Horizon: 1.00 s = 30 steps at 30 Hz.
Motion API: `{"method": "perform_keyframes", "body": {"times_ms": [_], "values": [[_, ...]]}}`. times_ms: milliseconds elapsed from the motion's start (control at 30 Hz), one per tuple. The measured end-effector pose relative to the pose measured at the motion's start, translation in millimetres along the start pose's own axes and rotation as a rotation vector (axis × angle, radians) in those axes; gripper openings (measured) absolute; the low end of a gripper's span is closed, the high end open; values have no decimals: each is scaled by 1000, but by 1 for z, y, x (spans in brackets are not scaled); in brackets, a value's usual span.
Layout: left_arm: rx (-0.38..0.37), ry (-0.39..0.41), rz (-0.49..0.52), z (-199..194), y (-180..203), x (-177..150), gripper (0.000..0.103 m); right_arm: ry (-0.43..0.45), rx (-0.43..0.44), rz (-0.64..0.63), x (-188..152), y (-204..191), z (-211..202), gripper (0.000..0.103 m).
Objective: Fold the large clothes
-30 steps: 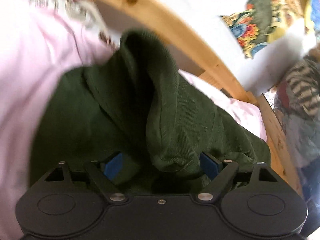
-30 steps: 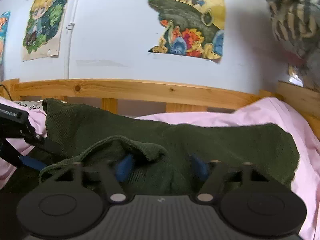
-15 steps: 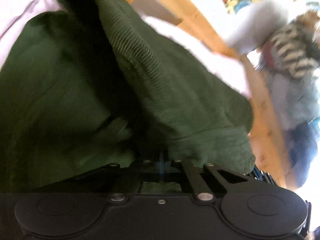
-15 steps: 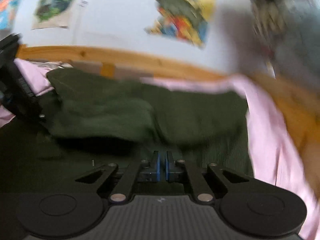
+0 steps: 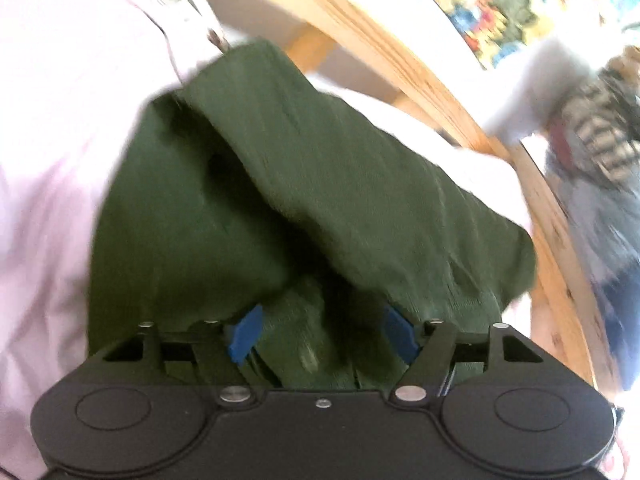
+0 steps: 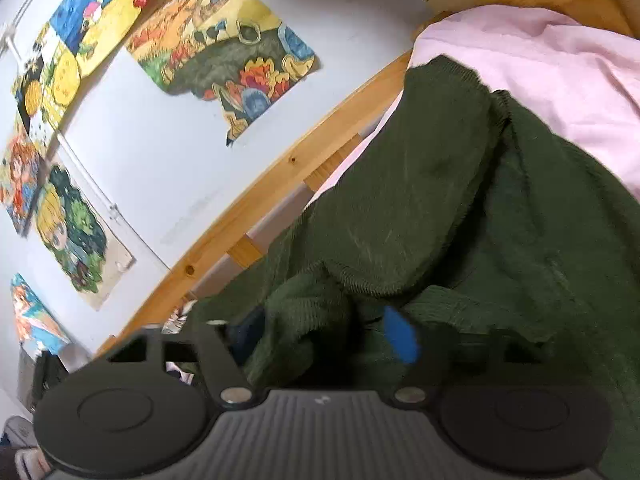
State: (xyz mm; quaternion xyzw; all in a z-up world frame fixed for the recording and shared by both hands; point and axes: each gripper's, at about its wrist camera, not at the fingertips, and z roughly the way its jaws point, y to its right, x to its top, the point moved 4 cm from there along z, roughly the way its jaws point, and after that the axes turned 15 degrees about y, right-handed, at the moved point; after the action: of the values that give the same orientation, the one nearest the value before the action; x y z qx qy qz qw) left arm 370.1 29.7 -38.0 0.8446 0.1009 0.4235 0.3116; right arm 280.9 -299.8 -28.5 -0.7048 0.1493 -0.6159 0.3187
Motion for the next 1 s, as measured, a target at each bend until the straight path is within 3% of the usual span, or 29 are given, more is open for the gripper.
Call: {"method": "perform_keyframes", "body": {"times_ms": [33,133,200,233,367,467,533,600,633,733,767,867,1000], "values": [[23,22,-17,2,0,5,74,-14,0,-19,-3,-1,1,16],[73,72,-76,7,-9,19,74,-17,-42,-204,-10,-9,-11,13],[83,95,-95,11,-11,25,70,-60,-80,-244,-19,-6,-13,12],[84,102,-90,14,-9,25,63,-84,-97,-248,-23,-2,-10,11],[186,65,-11,31,-10,20,39,-139,-102,-212,-37,11,-8,12],[216,41,27,39,-13,10,37,-127,-59,-187,-25,7,-19,21],[222,42,12,36,-15,7,38,-72,-58,-216,-9,6,-25,32],[217,41,8,28,-16,7,40,-12,-71,-230,10,10,-28,47],[216,42,15,23,-16,7,46,19,-87,-238,19,13,-31,56],[149,62,24,1,-10,4,70,77,-129,-273,38,24,-40,67],[105,72,17,-6,-7,3,77,88,-144,-286,43,27,-41,69],[-4,42,26,-15,5,-6,82,117,-180,-279,55,34,-36,71],[-57,-12,130,-6,23,-24,84,176,-240,-275,81,35,-2,74]]}}
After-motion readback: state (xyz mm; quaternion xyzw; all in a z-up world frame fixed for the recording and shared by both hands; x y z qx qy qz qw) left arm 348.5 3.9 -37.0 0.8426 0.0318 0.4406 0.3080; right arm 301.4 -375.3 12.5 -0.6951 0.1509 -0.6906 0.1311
